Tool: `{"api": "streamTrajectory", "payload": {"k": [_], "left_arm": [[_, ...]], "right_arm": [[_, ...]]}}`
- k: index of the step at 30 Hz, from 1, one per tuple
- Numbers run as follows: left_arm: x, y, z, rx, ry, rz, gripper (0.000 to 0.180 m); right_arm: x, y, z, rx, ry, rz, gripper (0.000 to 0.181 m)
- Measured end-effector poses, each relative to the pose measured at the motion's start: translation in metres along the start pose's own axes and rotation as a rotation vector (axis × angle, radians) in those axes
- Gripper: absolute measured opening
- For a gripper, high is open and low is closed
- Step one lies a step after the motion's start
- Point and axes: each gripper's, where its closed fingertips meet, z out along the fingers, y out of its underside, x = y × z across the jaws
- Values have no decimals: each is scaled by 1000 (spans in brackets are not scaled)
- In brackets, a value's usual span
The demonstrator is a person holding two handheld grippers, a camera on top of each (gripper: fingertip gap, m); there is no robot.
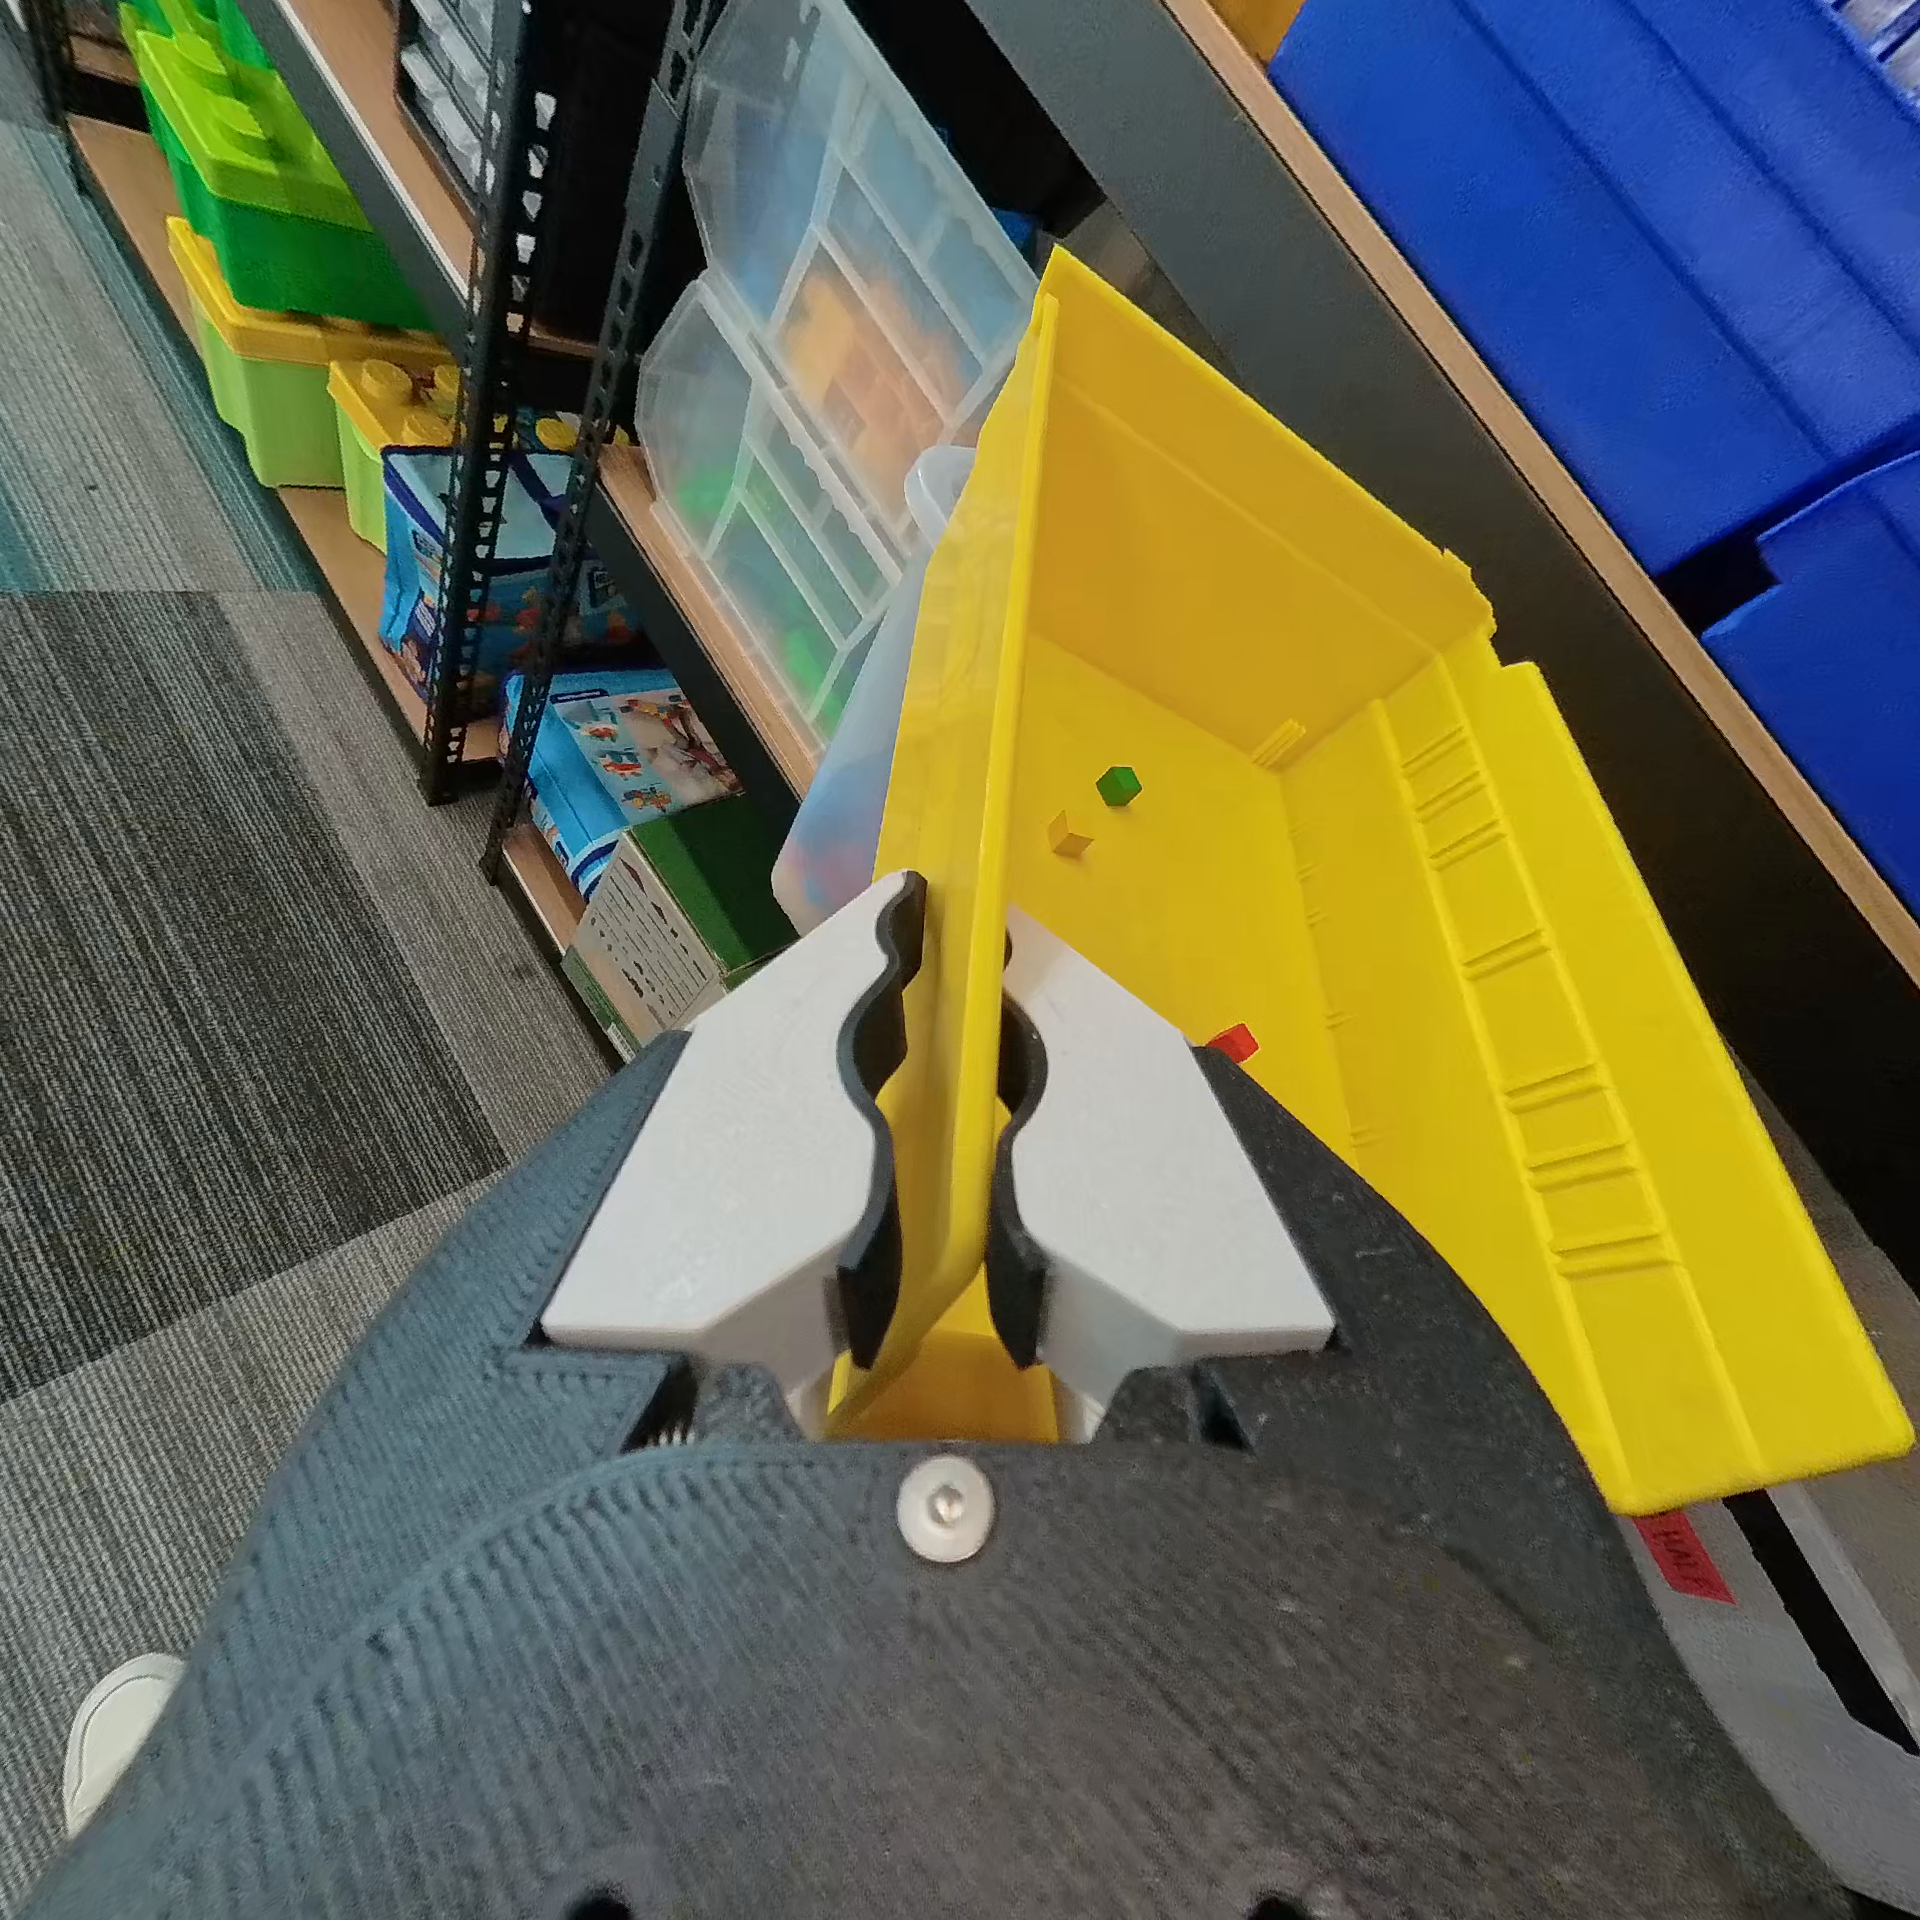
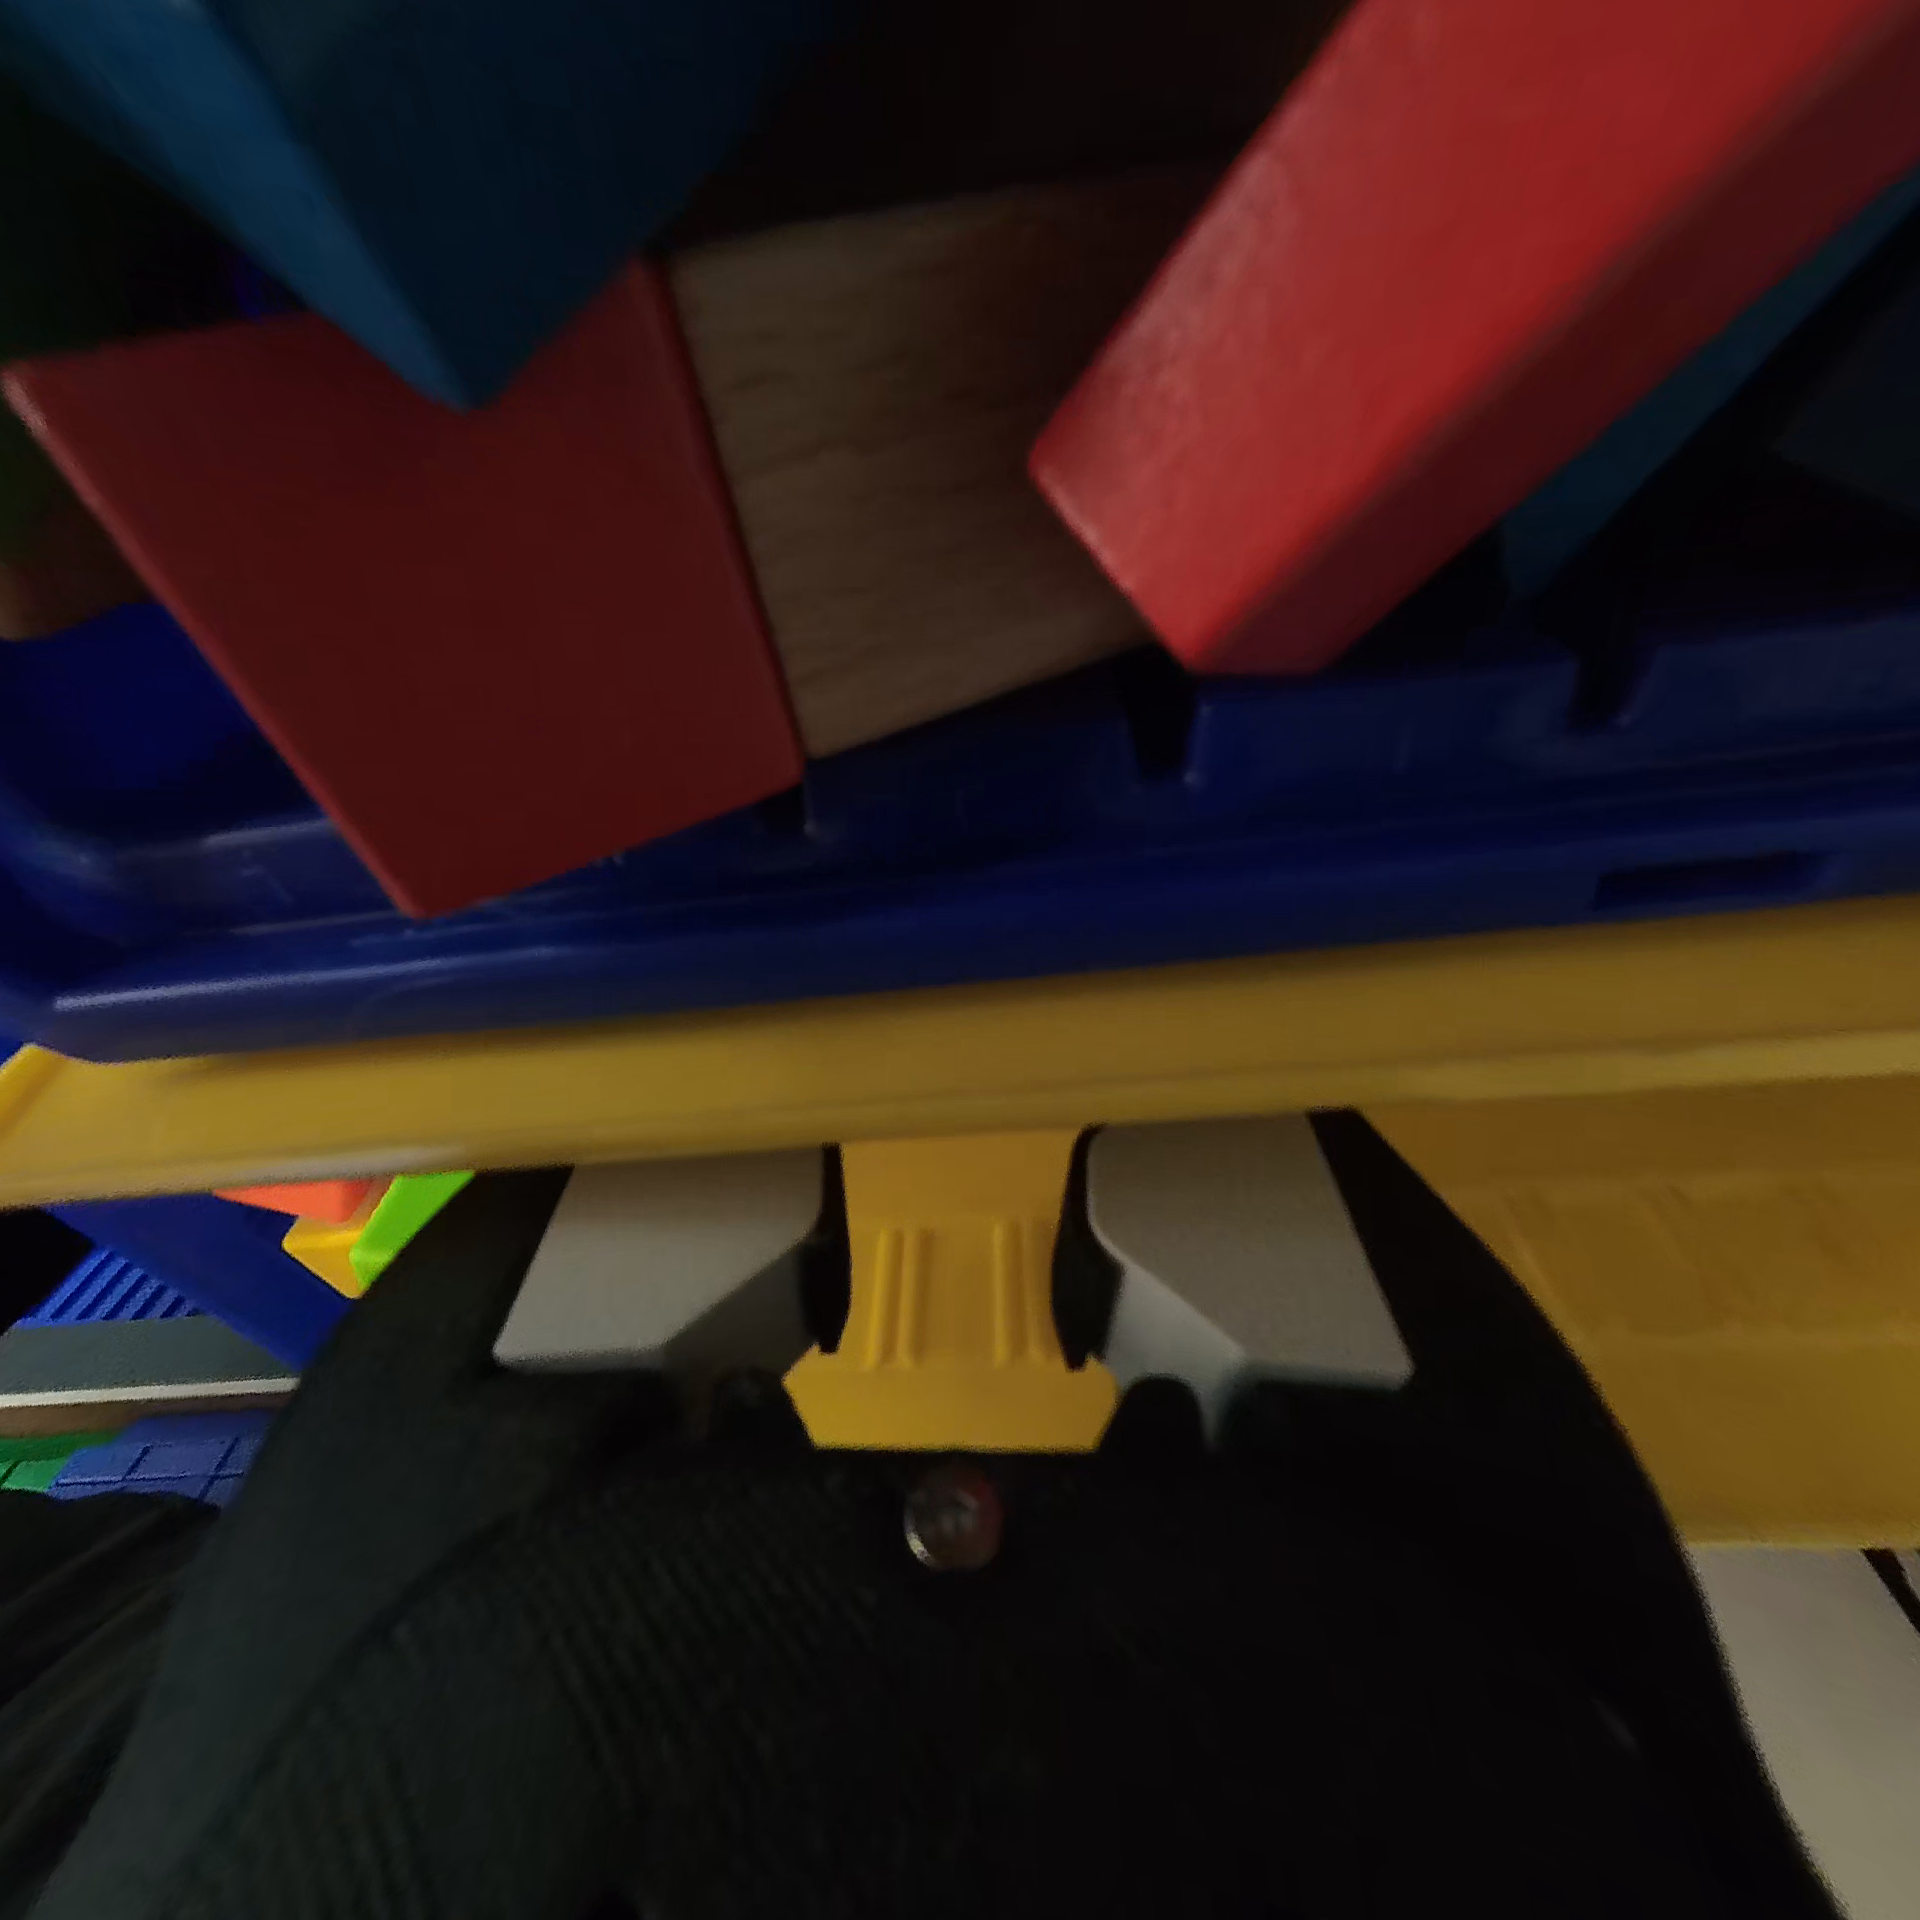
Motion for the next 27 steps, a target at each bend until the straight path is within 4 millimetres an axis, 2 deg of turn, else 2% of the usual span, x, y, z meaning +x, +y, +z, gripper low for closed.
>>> {"api": "streamTrajectory", "payload": {"k": [1, 6, 12, 13, 16, 18, 24, 27], "left_arm": [[0, 0, 0, 0, 0, -1, 2], [0, -1, 0, -2, 1, 1, 2], [-1, -1, 0, -4, 2, 0, 2], [-1, -1, 0, -4, 3, -2, 2], [-1, 0, 0, -3, 6, -12, 3], [-2, 0, 0, -4, 8, -16, 2], [-1, -1, 0, -6, 11, -11, 3], [-2, -1, 0, -7, 13, -14, 3]], "right_arm": [[0, 0, 0, 6, -2, -3, 39], [-1, 0, -6, 48, 4, -16, 39], [-5, 1, -25, 139, 18, -42, 38], [-4, -1, -30, 165, 34, -57, 0], [-5, -9, -46, 286, 47, -62, 0], [-5, -8, -52, 317, 53, -57, 0], [-7, 2, -43, 275, 77, -51, 2], [-17, 2, -36, 256, 57, -64, 19]]}}
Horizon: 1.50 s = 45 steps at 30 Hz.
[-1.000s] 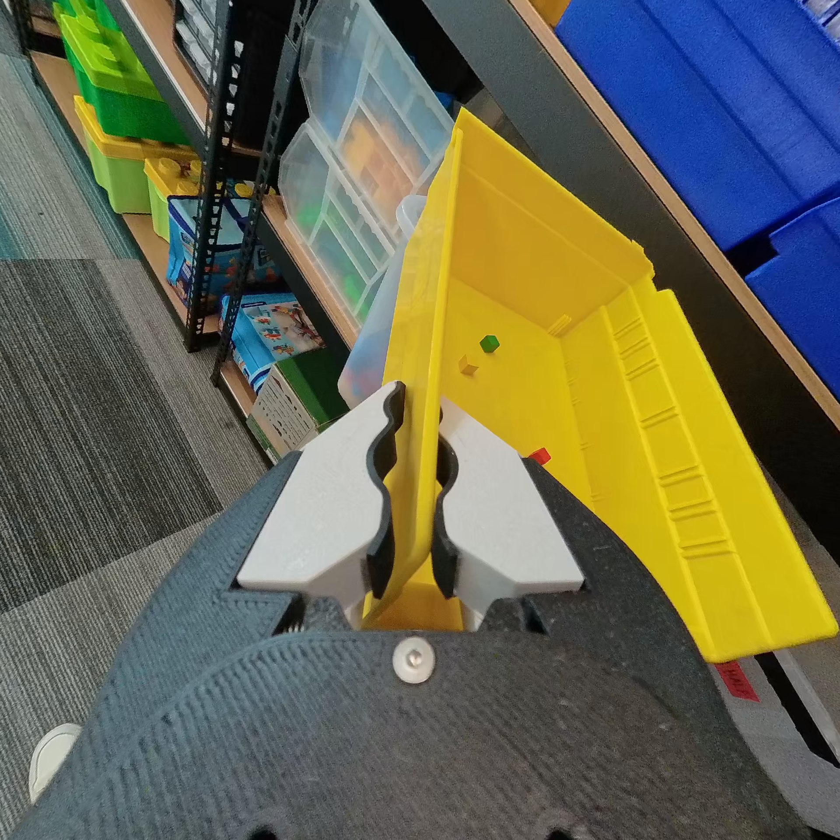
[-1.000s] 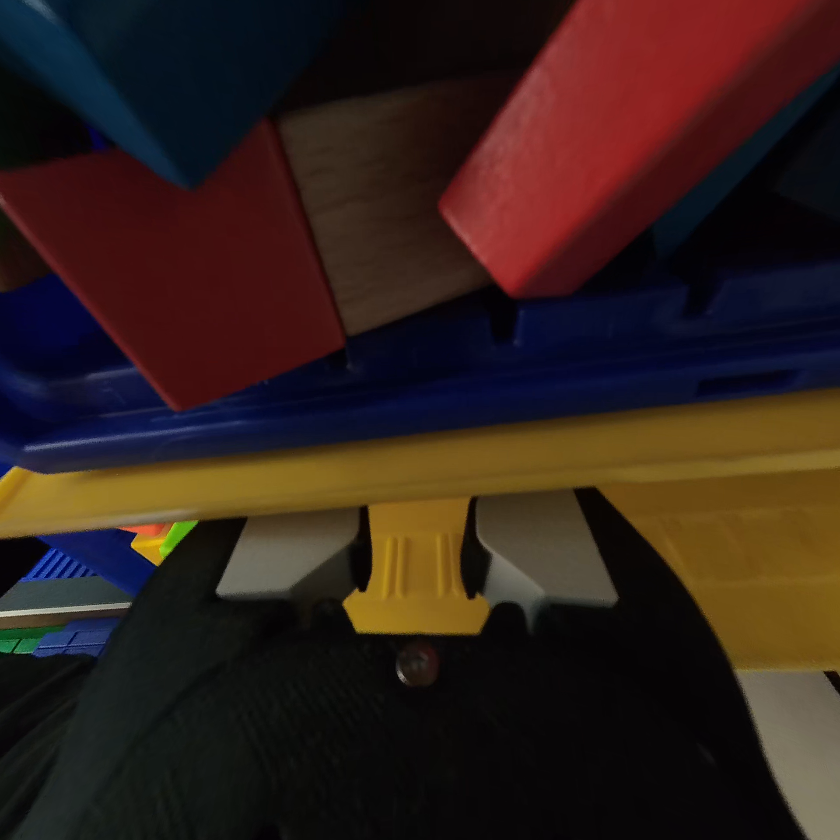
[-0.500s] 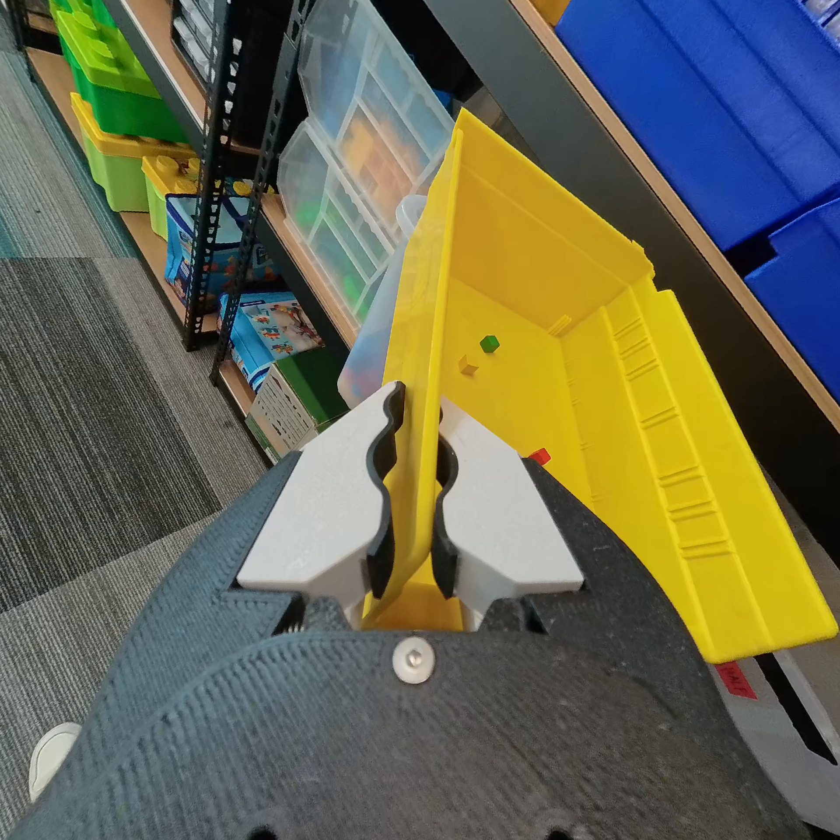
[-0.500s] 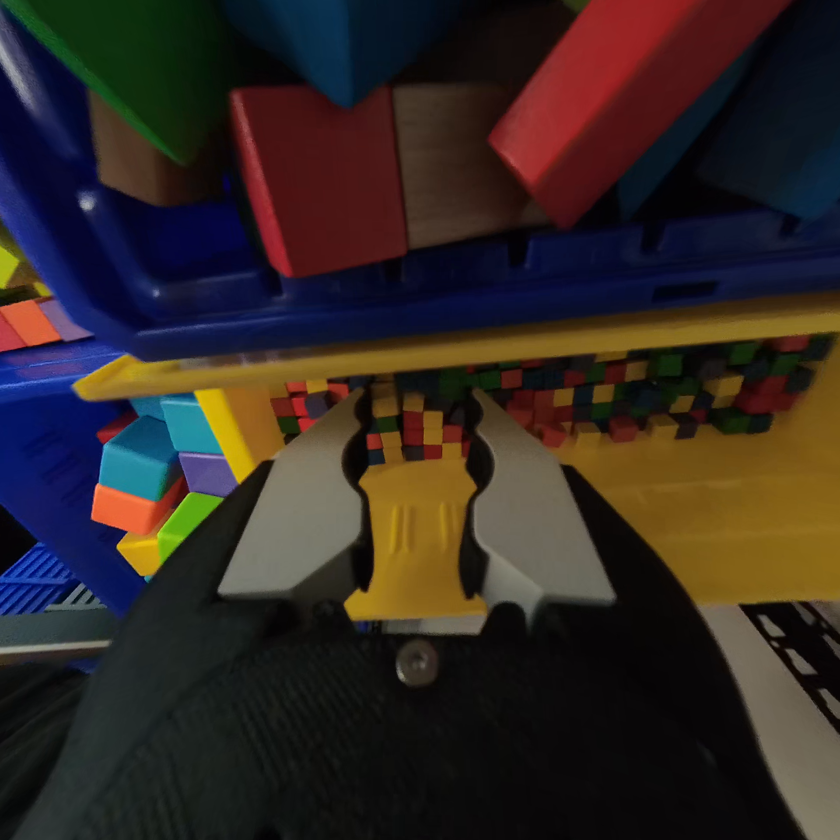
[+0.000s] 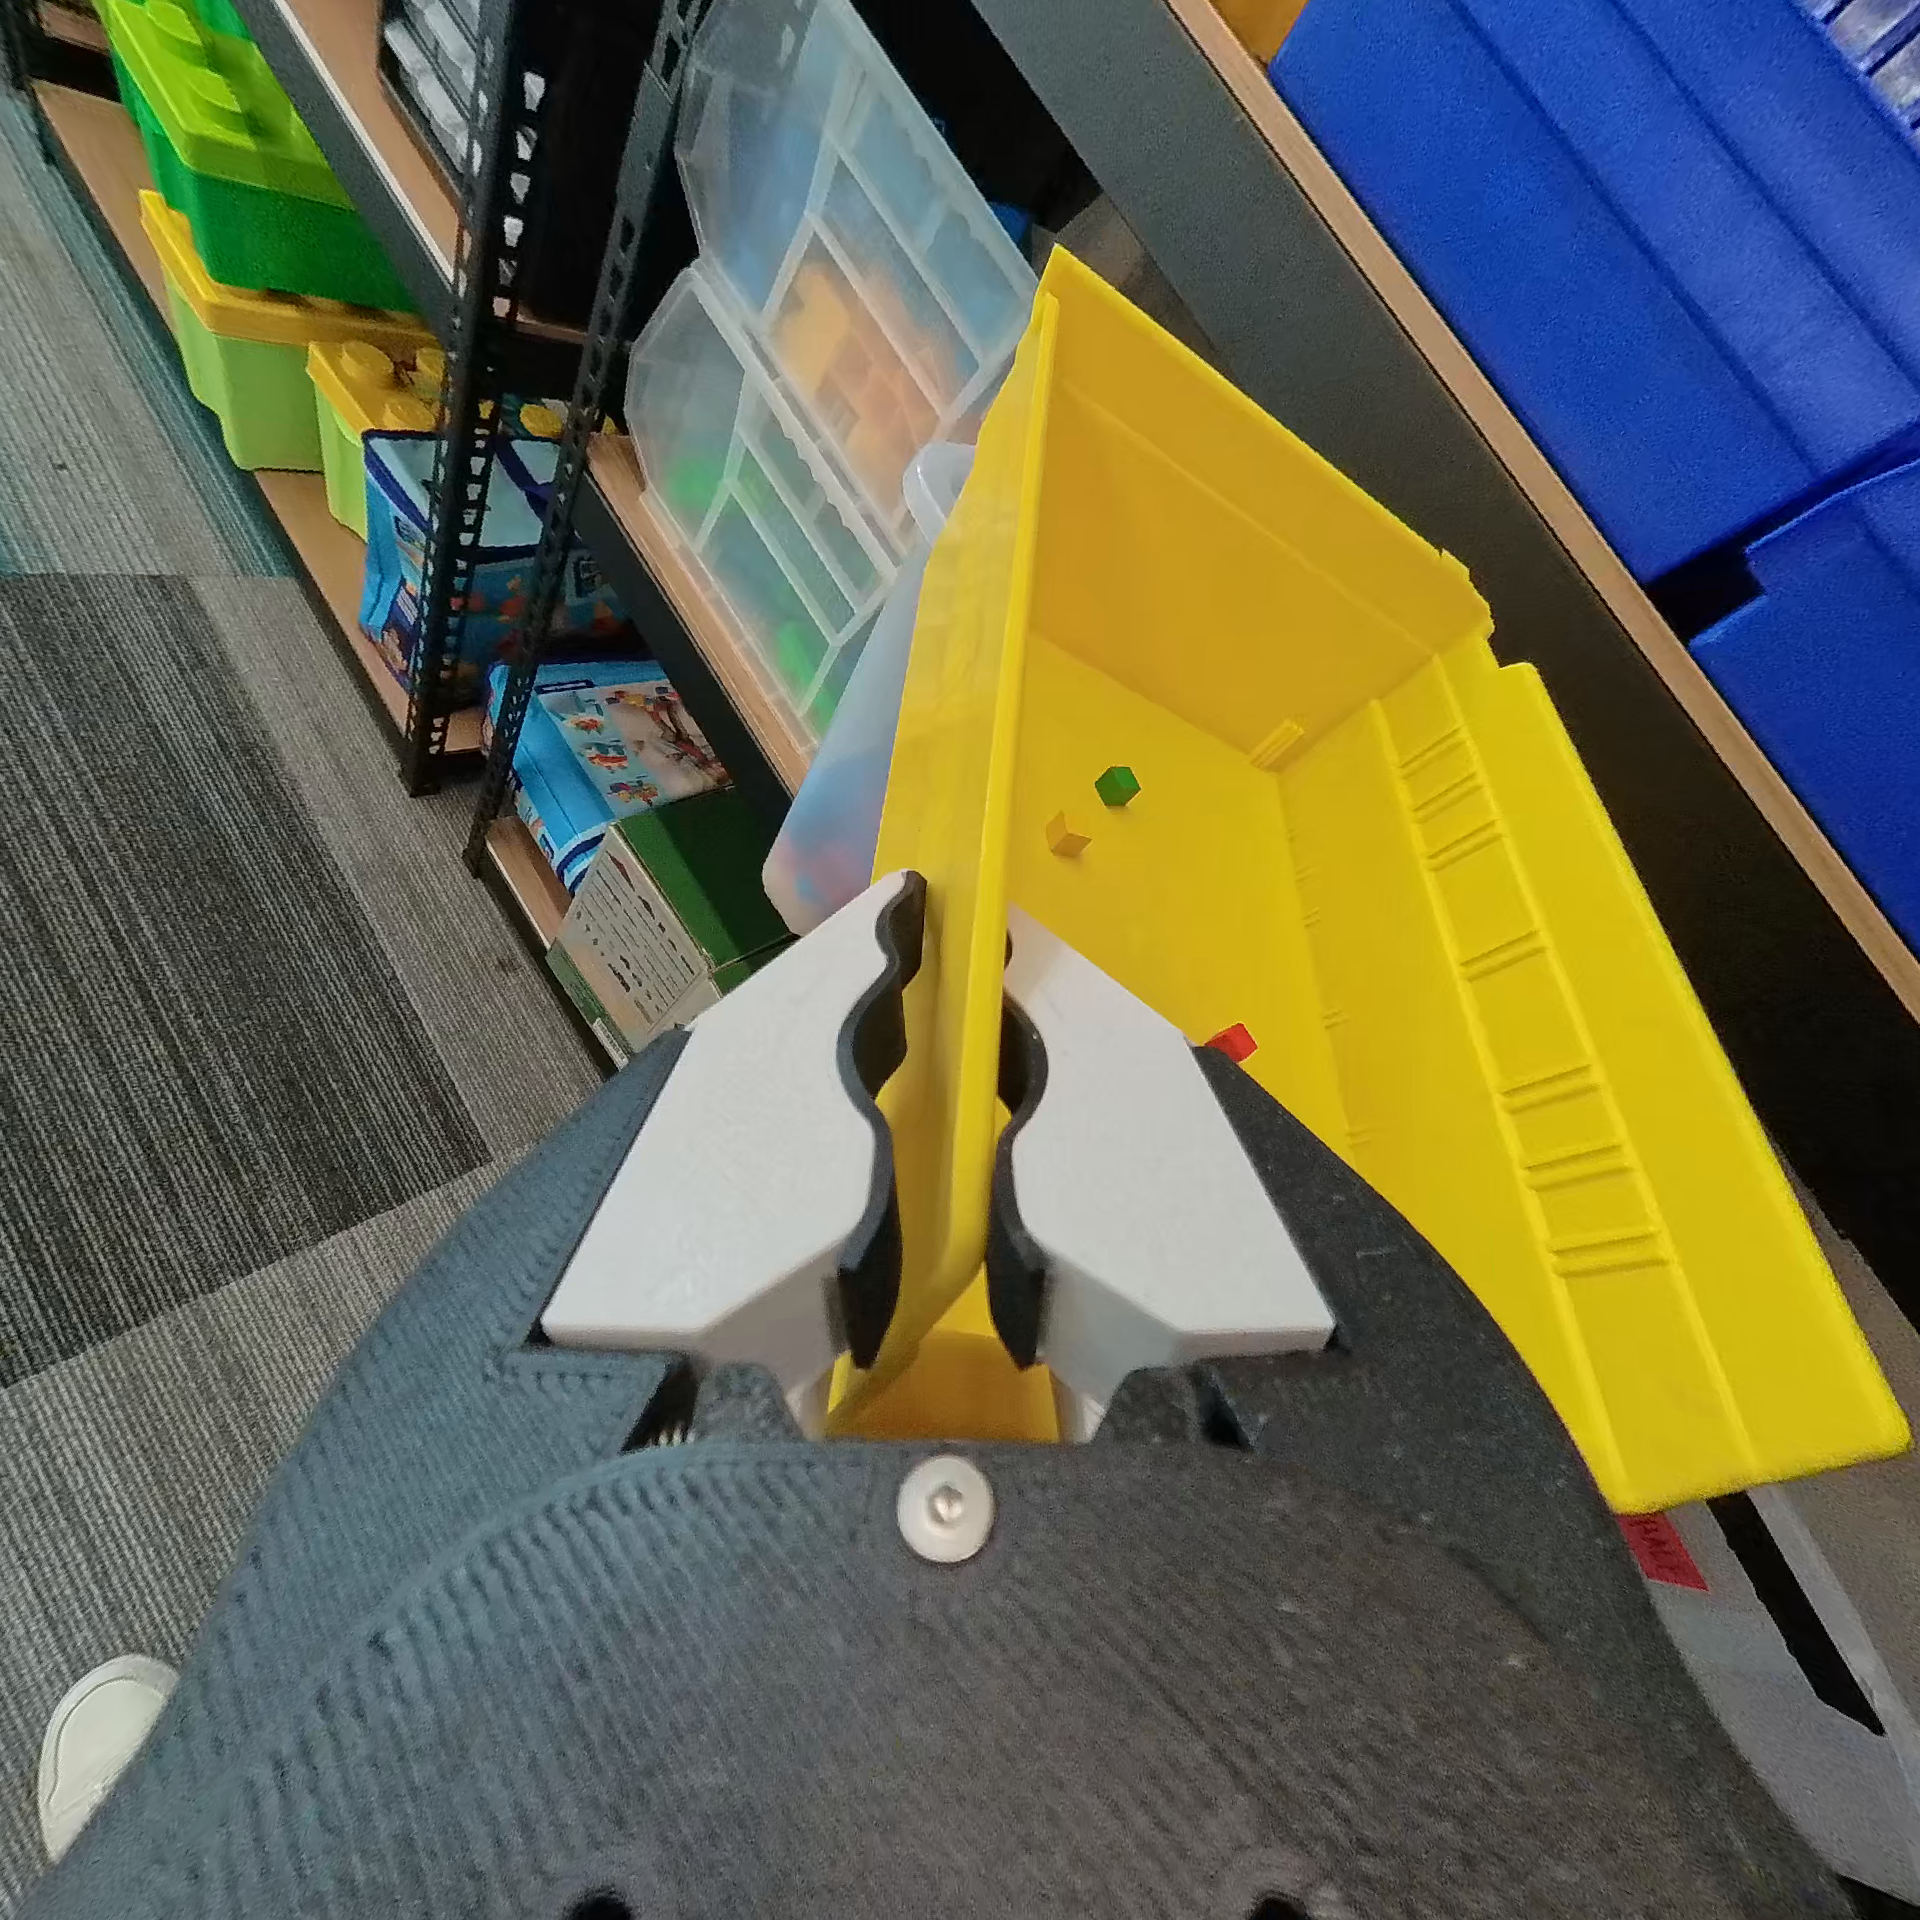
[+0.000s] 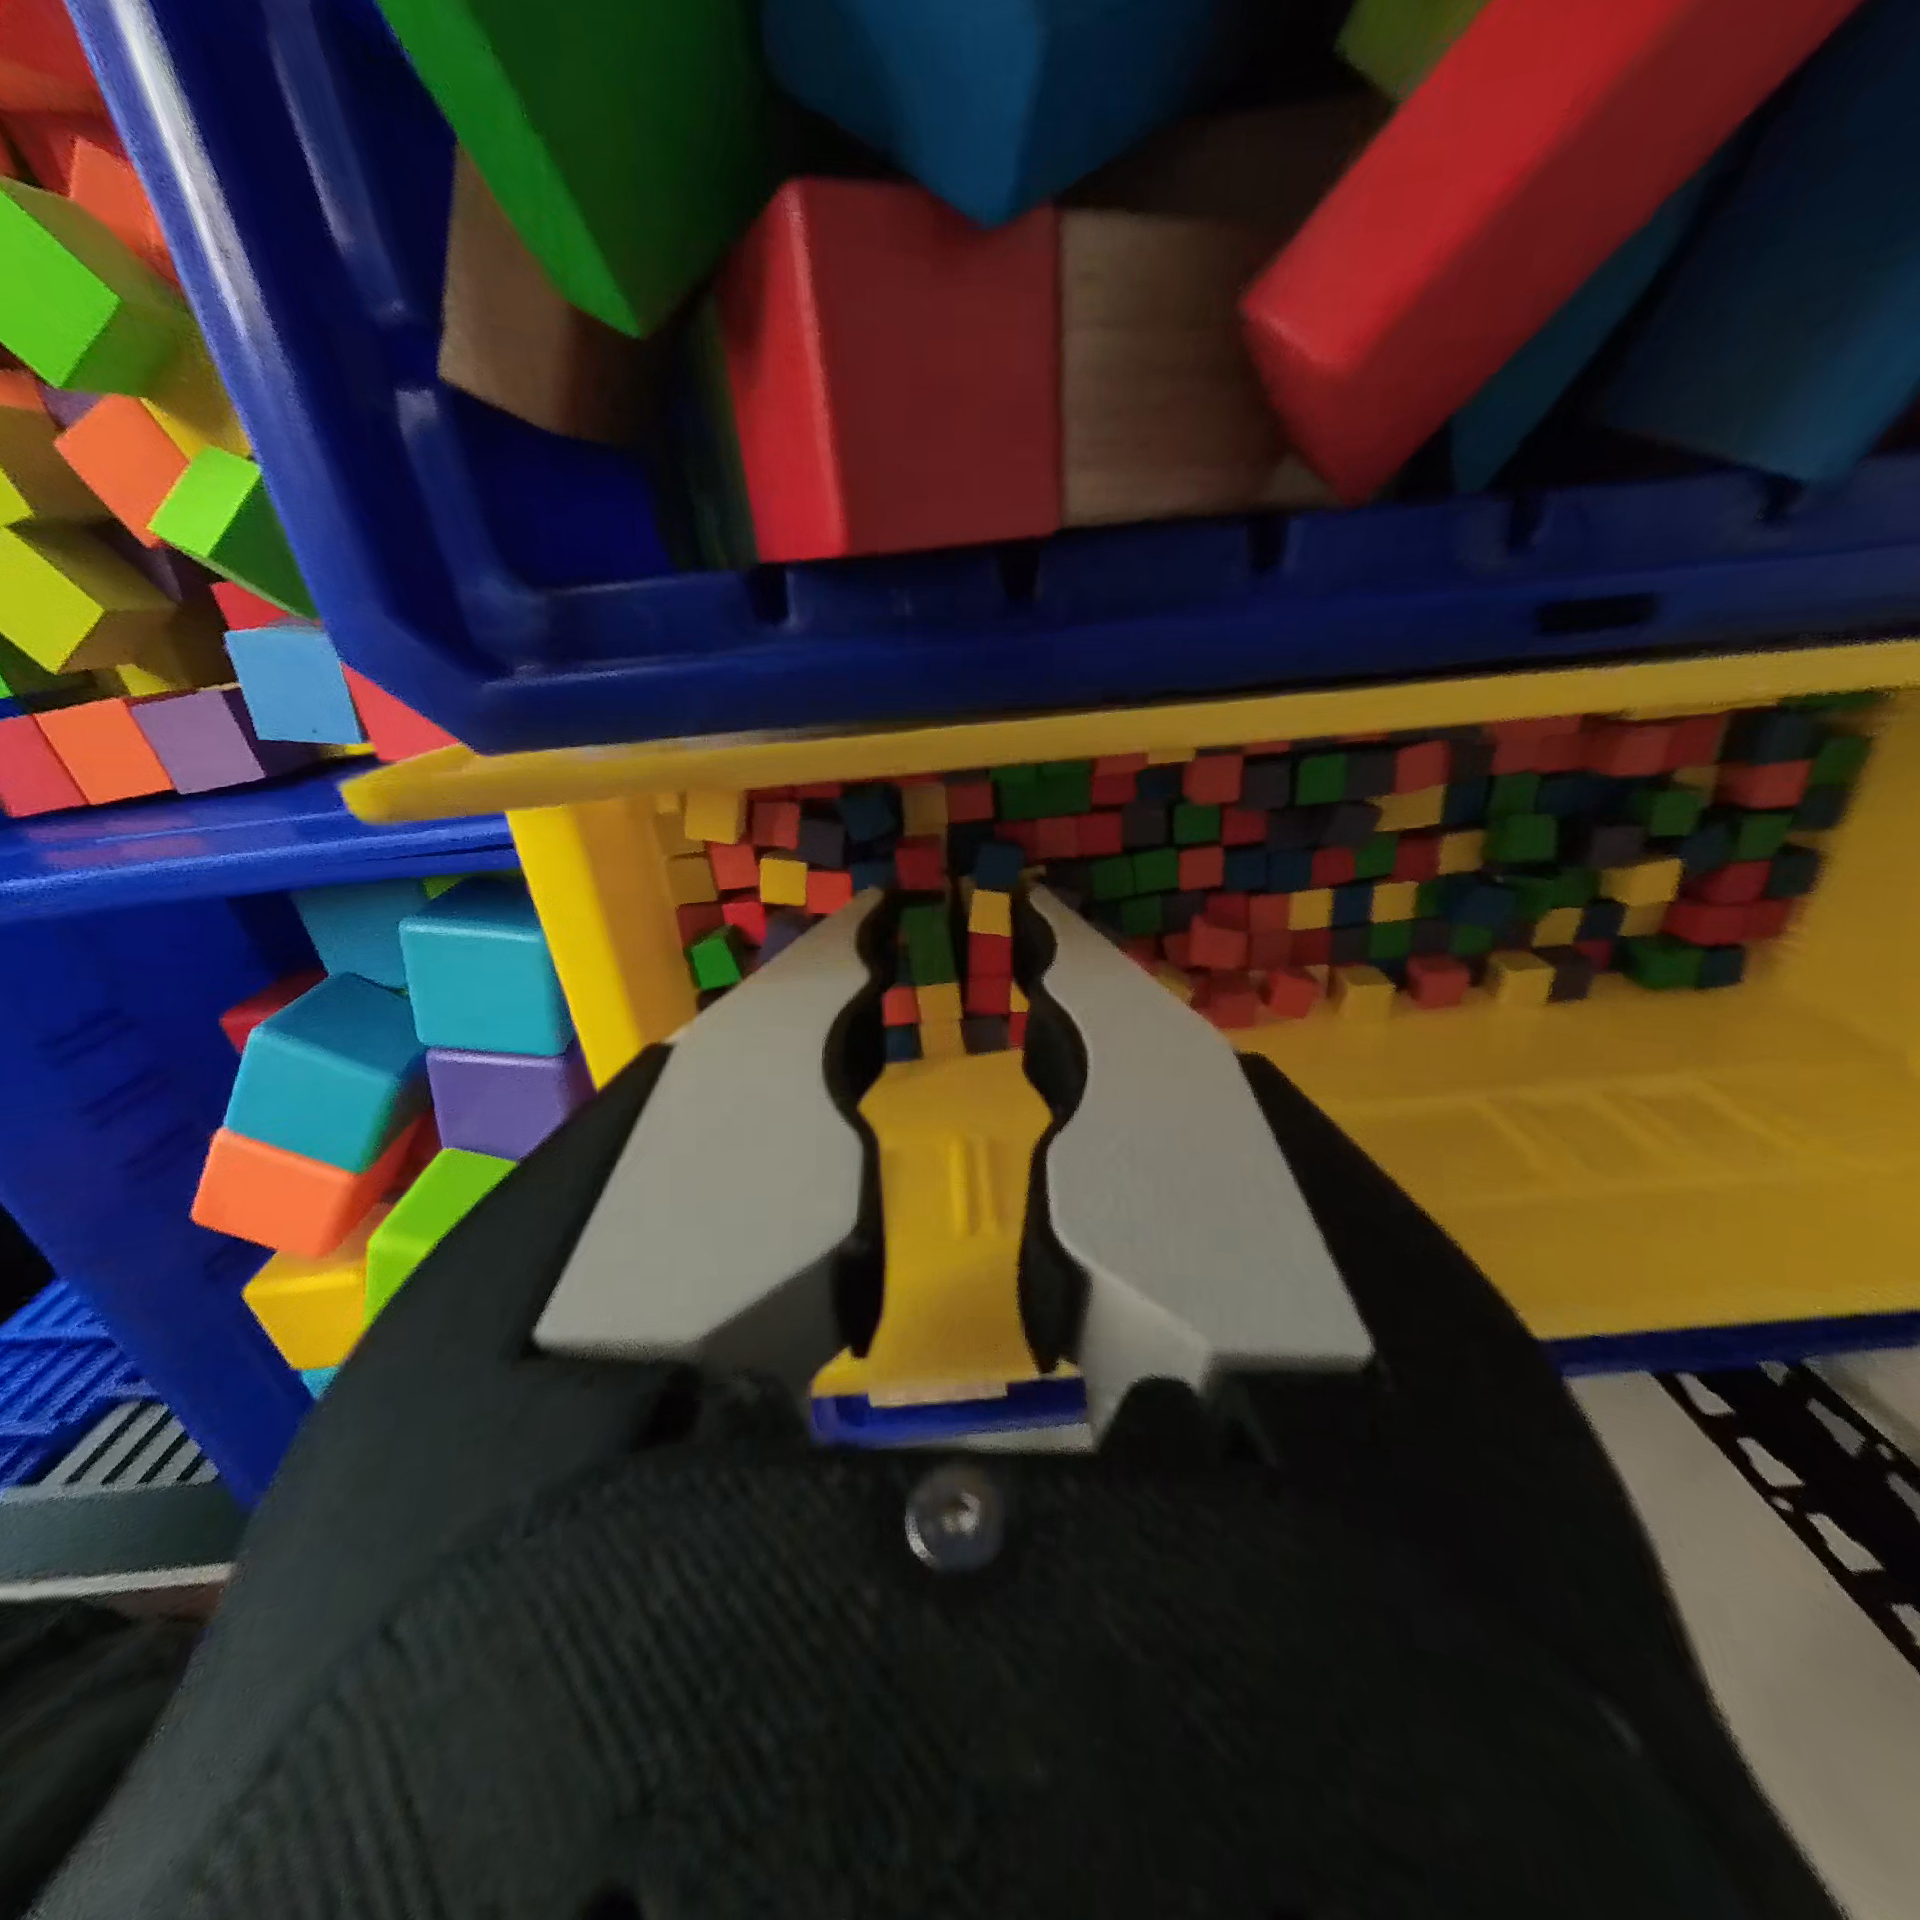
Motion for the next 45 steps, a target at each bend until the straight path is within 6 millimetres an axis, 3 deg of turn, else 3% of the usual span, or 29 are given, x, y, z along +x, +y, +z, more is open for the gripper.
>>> {"api": "streamTrajectory", "payload": {"k": [5, 14, 35, 45], "left_arm": [[0, 0, 0, 1, 0, 0, 3], [2, 1, -1, 5, -4, -1, 3], [1, 2, -1, 6, -4, -8, 3], [0, 2, -1, 4, -3, -11, 3]], "right_arm": [[-8, 4, 11, -65, 5, -27, 44], [-11, -2, 24, -84, -14, -28, 54], [-16, -11, 28, 7, -134, 10, 52], [-17, -7, 31, -28, -153, -38, 51]]}}
